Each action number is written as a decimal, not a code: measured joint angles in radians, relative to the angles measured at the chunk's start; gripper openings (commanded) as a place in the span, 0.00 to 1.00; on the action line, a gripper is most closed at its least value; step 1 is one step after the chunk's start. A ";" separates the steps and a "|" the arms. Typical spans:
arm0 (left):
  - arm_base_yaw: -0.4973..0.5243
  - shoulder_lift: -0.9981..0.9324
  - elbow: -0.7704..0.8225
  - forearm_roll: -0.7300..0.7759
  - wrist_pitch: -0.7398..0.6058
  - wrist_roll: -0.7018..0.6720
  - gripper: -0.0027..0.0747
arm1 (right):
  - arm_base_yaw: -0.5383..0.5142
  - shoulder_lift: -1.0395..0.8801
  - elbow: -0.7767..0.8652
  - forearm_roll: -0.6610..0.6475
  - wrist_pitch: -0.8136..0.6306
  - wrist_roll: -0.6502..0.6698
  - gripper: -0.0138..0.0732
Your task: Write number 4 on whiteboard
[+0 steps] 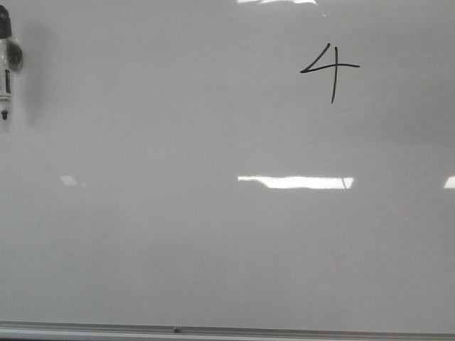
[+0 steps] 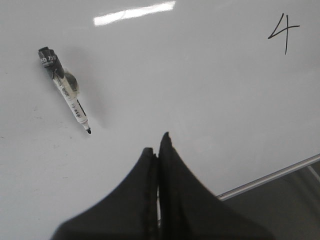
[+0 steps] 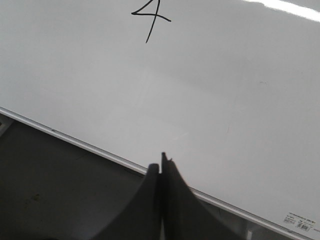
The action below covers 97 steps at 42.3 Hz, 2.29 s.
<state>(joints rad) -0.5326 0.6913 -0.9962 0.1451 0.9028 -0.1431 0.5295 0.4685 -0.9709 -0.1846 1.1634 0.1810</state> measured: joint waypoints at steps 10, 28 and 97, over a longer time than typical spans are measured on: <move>0.205 -0.133 0.165 -0.092 -0.152 0.192 0.01 | 0.000 0.000 0.000 0.000 0.000 0.000 0.08; 0.491 -0.524 0.699 -0.282 -0.530 0.419 0.01 | 0.000 -0.002 0.000 0.001 0.000 0.002 0.08; 0.500 -0.697 1.003 -0.161 -0.840 0.234 0.01 | 0.000 -0.004 0.000 0.002 0.002 0.002 0.08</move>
<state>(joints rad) -0.0330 -0.0059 0.0068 -0.0155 0.0628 0.0912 0.5295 0.4647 -0.9709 -0.1823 1.1655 0.1826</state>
